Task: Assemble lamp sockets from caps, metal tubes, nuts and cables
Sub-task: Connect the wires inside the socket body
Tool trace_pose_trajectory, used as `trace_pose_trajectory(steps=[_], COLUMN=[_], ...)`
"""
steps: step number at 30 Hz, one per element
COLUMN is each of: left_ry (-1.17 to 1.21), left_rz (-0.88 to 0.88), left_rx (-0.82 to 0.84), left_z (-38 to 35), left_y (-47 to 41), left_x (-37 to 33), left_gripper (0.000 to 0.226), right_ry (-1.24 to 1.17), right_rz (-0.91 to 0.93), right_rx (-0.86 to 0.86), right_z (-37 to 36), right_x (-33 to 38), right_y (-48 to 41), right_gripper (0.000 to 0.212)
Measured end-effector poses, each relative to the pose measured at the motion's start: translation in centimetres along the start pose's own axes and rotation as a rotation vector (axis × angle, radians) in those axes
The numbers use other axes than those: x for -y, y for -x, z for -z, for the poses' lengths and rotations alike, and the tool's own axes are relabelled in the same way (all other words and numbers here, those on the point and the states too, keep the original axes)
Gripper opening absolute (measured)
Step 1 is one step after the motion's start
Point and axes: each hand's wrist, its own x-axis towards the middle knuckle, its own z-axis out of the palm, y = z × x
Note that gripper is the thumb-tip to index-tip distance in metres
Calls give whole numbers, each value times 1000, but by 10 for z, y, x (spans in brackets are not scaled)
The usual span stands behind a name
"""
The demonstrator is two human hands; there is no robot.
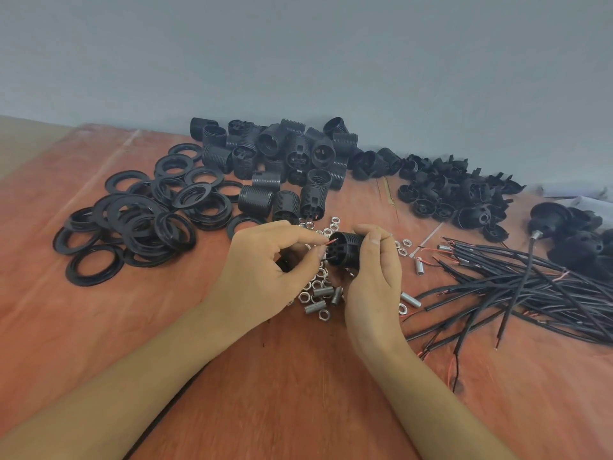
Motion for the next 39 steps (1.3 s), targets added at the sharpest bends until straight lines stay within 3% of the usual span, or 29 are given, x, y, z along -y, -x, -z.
trace_pose_trajectory(steps=[26, 33, 39], left_ry=[-74, -109, -50], left_rz=[-49, -57, -2], left_rx=[38, 85, 10], left_z=[2, 1, -1], left_y=[-1, -1, 0], left_x=[4, 7, 4], left_gripper=[9, 6, 5], right_ry=[119, 219, 208], right_rz=[149, 280, 304], right_rx=[60, 114, 97], right_z=[-1, 3, 2], right_x=[0, -1, 1], right_y=[1, 0, -1], right_gripper=[21, 19, 19])
